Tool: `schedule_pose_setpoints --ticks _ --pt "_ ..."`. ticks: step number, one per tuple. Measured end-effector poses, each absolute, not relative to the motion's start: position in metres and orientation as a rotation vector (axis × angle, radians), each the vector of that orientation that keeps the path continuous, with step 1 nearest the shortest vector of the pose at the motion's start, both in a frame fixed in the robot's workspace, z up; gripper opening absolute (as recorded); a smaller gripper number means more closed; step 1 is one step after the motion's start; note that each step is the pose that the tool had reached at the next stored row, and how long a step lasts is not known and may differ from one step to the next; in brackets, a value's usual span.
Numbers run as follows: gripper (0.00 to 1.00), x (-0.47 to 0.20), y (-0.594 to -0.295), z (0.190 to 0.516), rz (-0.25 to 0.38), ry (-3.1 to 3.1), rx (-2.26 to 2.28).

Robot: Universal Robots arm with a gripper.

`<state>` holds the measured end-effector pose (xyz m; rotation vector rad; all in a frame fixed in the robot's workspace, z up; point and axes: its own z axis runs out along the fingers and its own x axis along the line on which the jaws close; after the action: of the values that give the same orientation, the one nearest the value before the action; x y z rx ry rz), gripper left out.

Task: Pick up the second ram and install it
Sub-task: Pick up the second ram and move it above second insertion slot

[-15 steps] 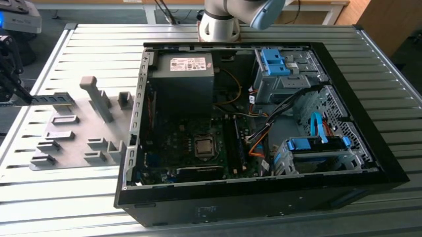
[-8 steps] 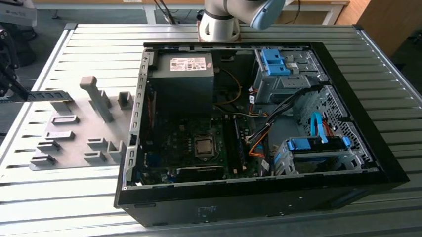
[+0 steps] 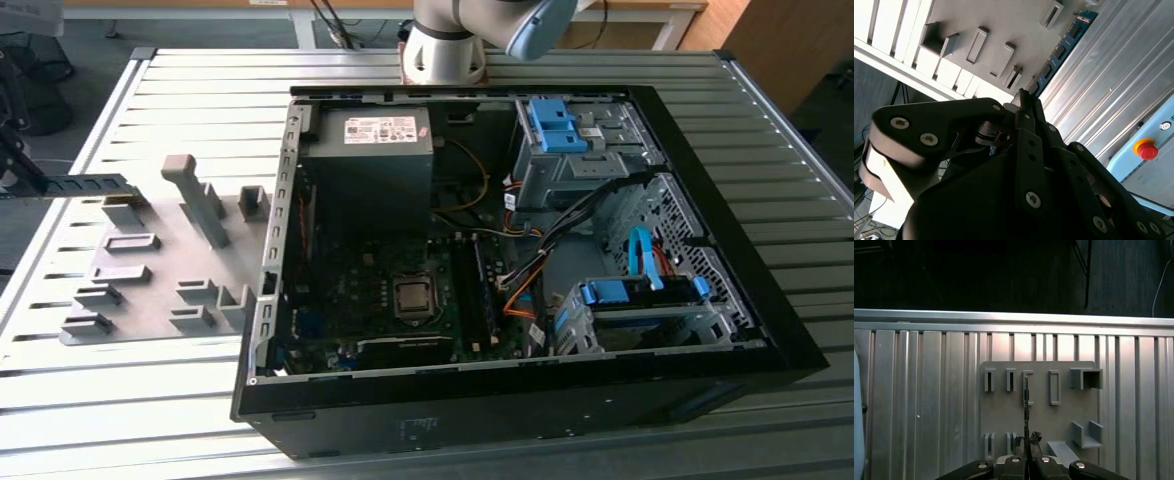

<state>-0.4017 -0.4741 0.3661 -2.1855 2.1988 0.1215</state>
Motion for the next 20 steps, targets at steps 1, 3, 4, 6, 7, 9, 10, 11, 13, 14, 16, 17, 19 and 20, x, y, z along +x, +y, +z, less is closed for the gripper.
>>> schedule_pose_setpoints --ticks 1,3,4,6,7,9,10,11,13,14,16,17,19,20 --pt "0.14 -0.402 -0.474 0.367 0.122 2.199 -2.186" --pt "0.14 -0.402 -0.474 0.37 0.122 2.199 -2.185" --pt "0.14 -0.402 -0.474 0.371 0.122 2.199 -2.185" --pt "0.14 -0.402 -0.474 0.374 0.121 2.199 -2.185" --pt "0.14 -0.402 -0.474 0.375 0.122 2.199 -2.185" --pt "0.14 -0.402 -0.474 0.378 0.122 2.199 -2.185" --pt "0.14 -0.402 -0.474 0.379 0.122 2.199 -2.185" --pt "0.14 -0.402 -0.474 0.38 0.122 2.199 -2.185" --pt "0.14 -0.402 -0.474 0.383 0.122 2.199 -2.185" --pt "0.14 -0.402 -0.474 0.384 0.122 2.199 -2.185" --pt "0.14 -0.402 -0.474 0.387 0.122 2.199 -2.185" --pt "0.14 -0.402 -0.474 0.388 0.122 2.199 -2.185" --pt "0.14 -0.402 -0.474 0.391 0.122 2.199 -2.185" --pt "0.14 -0.402 -0.474 0.393 0.122 2.199 -2.186"
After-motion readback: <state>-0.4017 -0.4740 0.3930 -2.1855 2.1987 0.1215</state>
